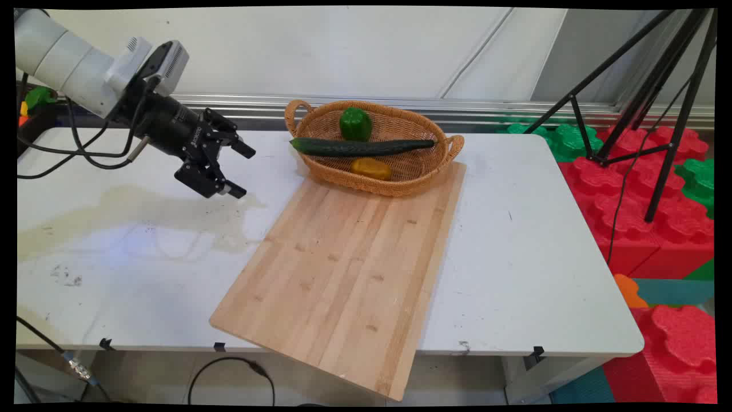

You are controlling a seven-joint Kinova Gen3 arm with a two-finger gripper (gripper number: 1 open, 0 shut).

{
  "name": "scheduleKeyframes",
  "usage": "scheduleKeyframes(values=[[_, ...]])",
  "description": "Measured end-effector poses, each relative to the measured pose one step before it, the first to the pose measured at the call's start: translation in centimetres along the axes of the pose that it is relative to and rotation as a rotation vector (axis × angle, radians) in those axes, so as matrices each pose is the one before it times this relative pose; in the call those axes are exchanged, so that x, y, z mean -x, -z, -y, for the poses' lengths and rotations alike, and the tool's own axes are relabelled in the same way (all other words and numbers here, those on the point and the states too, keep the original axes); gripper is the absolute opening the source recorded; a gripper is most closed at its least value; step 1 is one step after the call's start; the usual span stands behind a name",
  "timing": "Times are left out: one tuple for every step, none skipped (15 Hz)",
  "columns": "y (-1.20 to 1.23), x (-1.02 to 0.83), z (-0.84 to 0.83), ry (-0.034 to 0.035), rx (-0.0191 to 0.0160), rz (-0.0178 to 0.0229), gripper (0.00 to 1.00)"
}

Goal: Pick up the cucumber from the vegetable basket

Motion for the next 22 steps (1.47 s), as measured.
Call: scheduleKeyframes(values=[[0.059, -0.117, 0.169, 0.00079, -0.01072, -0.00432, 1.00], [0.043, -0.140, 0.295, -0.00091, -0.01453, -0.00338, 1.00], [0.026, -0.113, 0.353, -0.00210, -0.01471, -0.00248, 1.00], [-0.075, -0.100, 0.551, -0.00299, -0.01941, -0.00051, 1.00], [-0.133, -0.097, 0.556, -0.00268, -0.01915, -0.00150, 1.00], [-0.198, -0.090, 0.495, -0.00169, -0.01520, -0.00200, 1.00], [-0.350, -0.151, 0.627, -0.00214, -0.01709, -0.00368, 1.00], [-0.458, -0.168, 0.592, -0.00235, -0.01321, -0.00307, 1.00], [-0.476, -0.146, 0.480, -0.00238, -0.00842, -0.00120, 1.00], [-0.622, -0.196, 0.564, -0.00245, -0.00868, -0.00142, 1.00], [-0.640, -0.179, 0.577, -0.00201, -0.00928, -0.00173, 1.00], [-0.591, -0.190, 0.494, -0.00200, -0.00696, -0.00138, 1.00], [-0.768, -0.244, 0.590, -0.00285, -0.00576, -0.00209, 1.00], [-0.858, -0.268, 0.572, -0.00263, -0.00326, -0.00192, 1.00], [-0.759, -0.216, 0.458, -0.00151, -0.00178, -0.00121, 1.00], [-0.965, -0.275, 0.535, 0.00025, -0.00254, -0.00117, 1.00], [-0.983, -0.228, 0.475, 0.00042, -0.00223, 0.00109, 1.00], [-0.860, -0.185, 0.379, 0.00114, -0.00129, 0.00163, 1.00], [-1.037, -0.187, 0.364, 0.00221, 0.00102, 0.00318, 1.00], [-1.022, -0.132, 0.319, 0.00314, 0.00166, 0.00500, 1.00], [-0.831, -0.075, 0.242, 0.00342, 0.00184, 0.00473, 1.00], [-0.933, -0.054, 0.281, 0.00615, 0.00073, 0.00489, 1.00]])
